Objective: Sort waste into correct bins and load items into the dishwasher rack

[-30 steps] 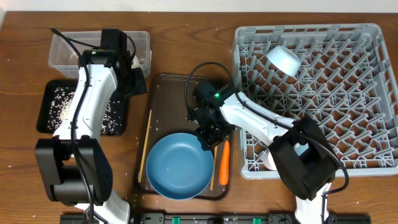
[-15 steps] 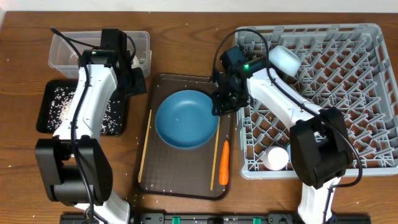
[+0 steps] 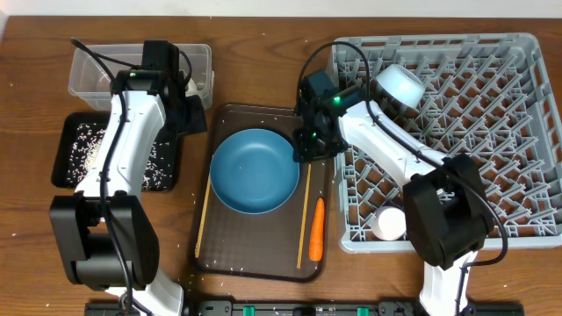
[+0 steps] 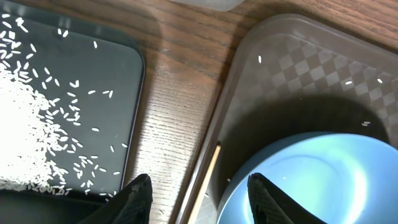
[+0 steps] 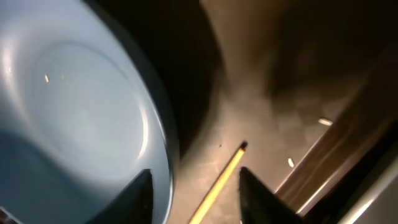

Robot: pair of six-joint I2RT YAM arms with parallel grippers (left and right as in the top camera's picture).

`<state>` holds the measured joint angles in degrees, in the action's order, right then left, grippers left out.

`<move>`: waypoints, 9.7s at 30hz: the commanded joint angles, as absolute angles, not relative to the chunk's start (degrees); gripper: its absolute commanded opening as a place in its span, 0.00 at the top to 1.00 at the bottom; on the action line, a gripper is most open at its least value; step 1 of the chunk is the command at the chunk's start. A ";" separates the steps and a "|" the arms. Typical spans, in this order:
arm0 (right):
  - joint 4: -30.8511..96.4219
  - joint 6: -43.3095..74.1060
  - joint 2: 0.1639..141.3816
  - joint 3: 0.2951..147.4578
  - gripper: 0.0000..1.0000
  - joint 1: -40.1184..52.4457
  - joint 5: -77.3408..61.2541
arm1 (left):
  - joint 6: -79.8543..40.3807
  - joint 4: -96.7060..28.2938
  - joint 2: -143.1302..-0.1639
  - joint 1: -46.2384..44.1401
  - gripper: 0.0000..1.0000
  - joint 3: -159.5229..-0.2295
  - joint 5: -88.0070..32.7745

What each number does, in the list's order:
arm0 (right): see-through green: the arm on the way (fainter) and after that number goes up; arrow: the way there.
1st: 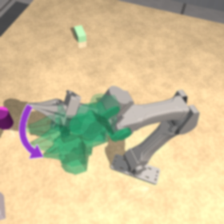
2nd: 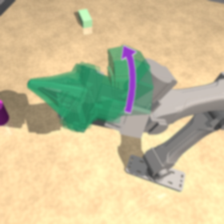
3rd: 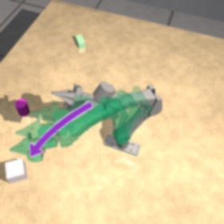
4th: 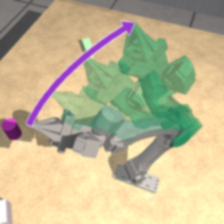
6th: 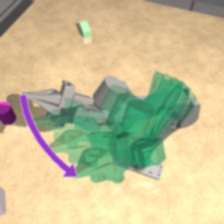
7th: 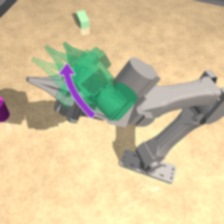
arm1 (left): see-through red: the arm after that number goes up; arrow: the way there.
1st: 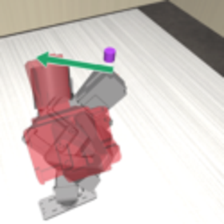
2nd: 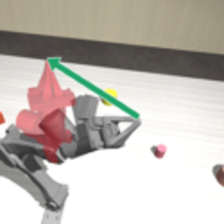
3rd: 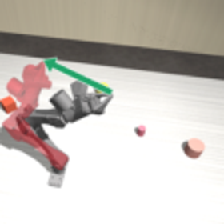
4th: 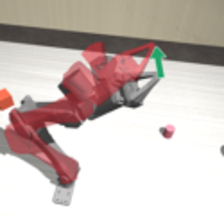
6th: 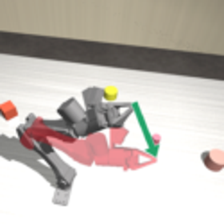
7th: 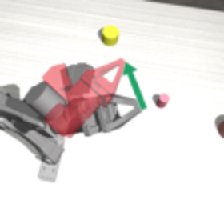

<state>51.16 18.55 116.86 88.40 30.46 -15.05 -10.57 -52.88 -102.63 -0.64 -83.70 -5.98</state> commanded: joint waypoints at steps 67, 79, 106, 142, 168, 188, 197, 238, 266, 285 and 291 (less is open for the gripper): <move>29.50 -6.59 95.90 89.23 0.99 -7.84 69.41 | -11.05 -52.88 -102.89 -0.67 0.49 -83.35 -5.28; 6.59 -31.24 110.41 89.23 0.99 -8.71 73.08 | -11.05 -52.86 -102.89 -0.67 0.49 -83.35 -5.30; 11.88 -30.02 111.39 89.23 0.01 0.78 65.21 | -11.05 -52.86 -102.89 -0.67 0.49 -83.35 -5.30; 17.98 -8.10 90.32 89.23 0.01 -0.91 41.45 | -11.05 -52.84 -102.89 -0.67 0.49 -83.35 -5.30; 44.58 3.86 86.74 89.23 0.01 17.19 -4.49 | 6.52 -58.81 -100.99 -4.91 0.41 -83.37 -19.49; 48.03 4.27 86.83 89.23 0.01 5.54 3.46 | -18.15 -56.12 -100.40 -30.68 0.41 -73.10 -13.13; 47.64 3.99 87.20 89.23 0.01 9.50 -9.23 | -23.22 -53.71 -100.33 -30.22 0.41 -71.05 -8.54; 51.90 4.89 87.50 89.23 0.01 10.41 1.96 | -13.50 -52.36 -110.83 -46.85 0.37 -71.11 -20.97; 52.01 4.89 87.50 89.23 0.01 10.04 2.81 | -11.88 -61.34 -105.43 -46.15 0.46 -76.90 -7.44; 53.84 4.86 87.50 89.23 0.01 9.76 2.83 | -11.18 -54.87 -107.18 -52.80 0.46 -70.04 -9.67; 53.84 4.86 87.50 89.23 0.01 9.76 2.83 | -11.66 -53.34 -107.18 -52.84 0.46 -68.93 -9.93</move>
